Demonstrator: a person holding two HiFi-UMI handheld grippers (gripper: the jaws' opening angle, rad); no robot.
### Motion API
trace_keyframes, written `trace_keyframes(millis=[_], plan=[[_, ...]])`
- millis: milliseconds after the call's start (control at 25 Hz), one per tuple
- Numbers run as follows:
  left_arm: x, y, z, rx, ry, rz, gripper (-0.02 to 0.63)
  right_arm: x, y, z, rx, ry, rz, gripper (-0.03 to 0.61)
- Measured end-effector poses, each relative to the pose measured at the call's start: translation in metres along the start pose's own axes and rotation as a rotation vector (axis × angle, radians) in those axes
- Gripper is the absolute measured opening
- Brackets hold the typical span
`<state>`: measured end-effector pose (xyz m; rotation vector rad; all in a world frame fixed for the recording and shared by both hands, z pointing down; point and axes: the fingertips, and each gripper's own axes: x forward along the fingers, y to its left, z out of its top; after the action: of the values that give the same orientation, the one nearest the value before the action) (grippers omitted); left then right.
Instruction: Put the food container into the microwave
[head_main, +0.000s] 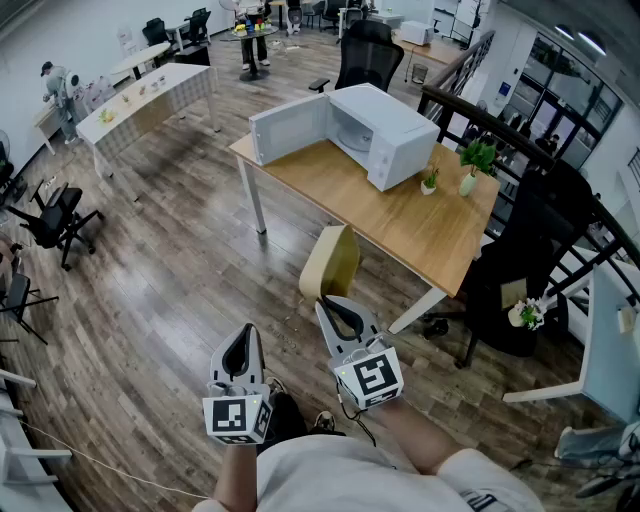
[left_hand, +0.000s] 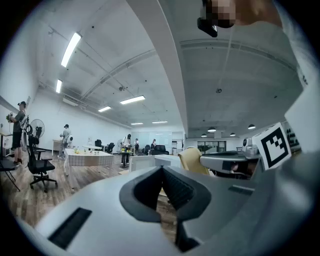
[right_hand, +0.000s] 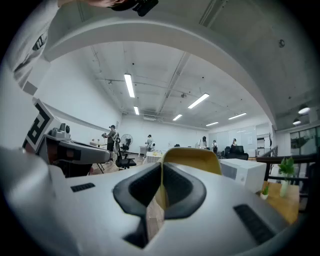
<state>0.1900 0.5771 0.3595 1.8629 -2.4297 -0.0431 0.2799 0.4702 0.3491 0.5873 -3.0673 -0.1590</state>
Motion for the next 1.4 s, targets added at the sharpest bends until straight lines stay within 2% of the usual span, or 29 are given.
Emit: trace_keyframes(millis=[240, 480, 680, 1160, 1400], plan=[[0.005, 0.004, -0.001, -0.001, 0.008, -0.004, 0.012, 0.003, -0.002, -0.005, 0.015, 0.011, -0.003, 0.018], [0.03, 0.022, -0.01, -0.019, 0.032, -0.026, 0.012, 0.034, -0.002, -0.017, 0.032, 0.037, 0.012, 0.02], [0.06, 0.052, -0.007, -0.033, 0.025, -0.057, 0.012, 0.073, -0.003, -0.019, 0.017, 0.053, 0.011, 0.02], [0.127, 0.143, -0.007, -0.062, 0.04, -0.149, 0.012, 0.17, -0.012, -0.025, -0.029, 0.115, -0.063, 0.02], [0.148, 0.16, -0.012, -0.082, 0.061, -0.175, 0.012, 0.198, -0.018, -0.031, -0.033, 0.149, -0.077, 0.02]])
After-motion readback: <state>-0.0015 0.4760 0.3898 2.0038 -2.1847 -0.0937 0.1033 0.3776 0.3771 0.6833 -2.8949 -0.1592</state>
